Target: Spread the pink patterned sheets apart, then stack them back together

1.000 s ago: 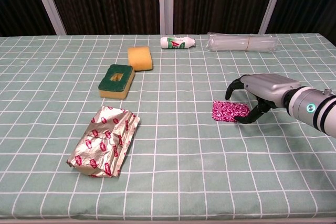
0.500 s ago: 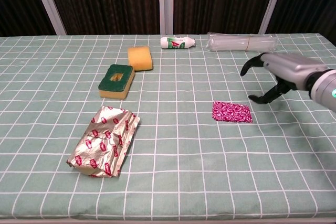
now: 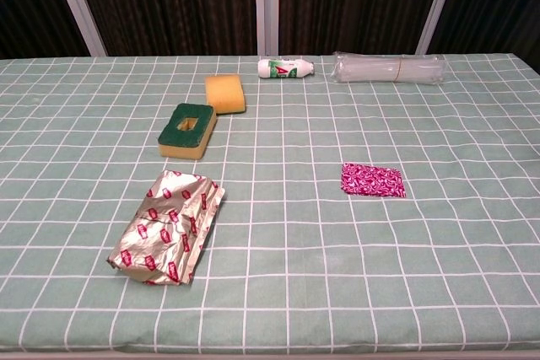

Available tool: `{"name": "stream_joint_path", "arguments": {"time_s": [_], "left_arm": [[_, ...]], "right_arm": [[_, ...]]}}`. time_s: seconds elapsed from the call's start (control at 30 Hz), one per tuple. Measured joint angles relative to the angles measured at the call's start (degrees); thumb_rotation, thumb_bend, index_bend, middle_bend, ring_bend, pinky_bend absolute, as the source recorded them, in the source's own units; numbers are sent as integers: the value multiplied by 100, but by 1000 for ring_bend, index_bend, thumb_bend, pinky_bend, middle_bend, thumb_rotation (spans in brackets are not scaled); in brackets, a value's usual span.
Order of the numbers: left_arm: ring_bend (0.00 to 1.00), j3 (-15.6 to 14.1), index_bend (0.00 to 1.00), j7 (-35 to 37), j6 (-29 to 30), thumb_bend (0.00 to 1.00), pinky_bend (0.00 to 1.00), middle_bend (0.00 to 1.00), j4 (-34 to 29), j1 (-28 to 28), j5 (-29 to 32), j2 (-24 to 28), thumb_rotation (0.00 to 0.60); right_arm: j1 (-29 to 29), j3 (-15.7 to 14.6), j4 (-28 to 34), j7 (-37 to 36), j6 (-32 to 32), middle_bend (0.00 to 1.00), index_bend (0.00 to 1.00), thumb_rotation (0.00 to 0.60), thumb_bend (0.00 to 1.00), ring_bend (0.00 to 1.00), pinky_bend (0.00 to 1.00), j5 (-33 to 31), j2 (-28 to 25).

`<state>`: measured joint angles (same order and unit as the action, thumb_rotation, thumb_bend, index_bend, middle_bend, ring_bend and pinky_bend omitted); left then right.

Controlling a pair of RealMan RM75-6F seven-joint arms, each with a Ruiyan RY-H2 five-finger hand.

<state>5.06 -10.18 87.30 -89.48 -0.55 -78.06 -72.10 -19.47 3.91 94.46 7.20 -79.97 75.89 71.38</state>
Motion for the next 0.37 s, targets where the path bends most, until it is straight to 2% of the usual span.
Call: {"name": "stream_joint_path", "arguments": {"time_s": [0.2,0.37], "left_arm": [[153,57,268,-161,52,121,168,195,-74,-22,57,-29,600],[153,42,268,-185,27,120,168,195,-114,-36,57,0,600]], "right_arm": [[569,-387,368,-380,-536,41,89,481,246,0,0,613,-321],[799,-527,430,-508,-756,40,89,470,247,0,0,976,-422]]}}
